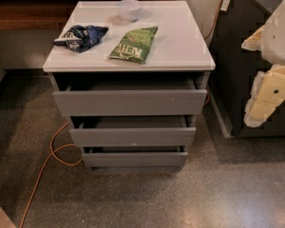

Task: Open bottom drawer

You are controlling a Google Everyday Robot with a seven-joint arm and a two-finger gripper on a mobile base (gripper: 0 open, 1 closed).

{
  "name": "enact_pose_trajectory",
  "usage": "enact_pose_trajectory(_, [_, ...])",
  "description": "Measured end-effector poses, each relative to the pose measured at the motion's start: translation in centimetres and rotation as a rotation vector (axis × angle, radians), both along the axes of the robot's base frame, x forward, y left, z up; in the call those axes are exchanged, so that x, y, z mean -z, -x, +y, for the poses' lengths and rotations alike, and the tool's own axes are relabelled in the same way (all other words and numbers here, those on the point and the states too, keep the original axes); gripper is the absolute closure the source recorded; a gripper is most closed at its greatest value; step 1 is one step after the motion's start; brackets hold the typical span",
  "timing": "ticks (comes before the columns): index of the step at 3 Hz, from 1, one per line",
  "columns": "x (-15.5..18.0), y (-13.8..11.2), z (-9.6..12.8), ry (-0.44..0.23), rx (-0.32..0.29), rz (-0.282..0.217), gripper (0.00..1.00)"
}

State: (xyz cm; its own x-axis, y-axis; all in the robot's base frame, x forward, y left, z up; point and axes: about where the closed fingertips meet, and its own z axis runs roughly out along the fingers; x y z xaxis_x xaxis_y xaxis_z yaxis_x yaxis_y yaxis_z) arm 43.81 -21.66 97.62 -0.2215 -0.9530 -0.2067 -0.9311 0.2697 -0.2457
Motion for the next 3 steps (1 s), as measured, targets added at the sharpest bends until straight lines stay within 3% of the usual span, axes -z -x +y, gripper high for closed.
enact_pose_trajectory(2, [2.9, -1.0, 0.8, -0.003, -0.031, -0.006, 0.0])
enact_pose_trajectory(3, [7.7, -2.3, 2.0, -0.034, -0.07, -0.024, 0.0])
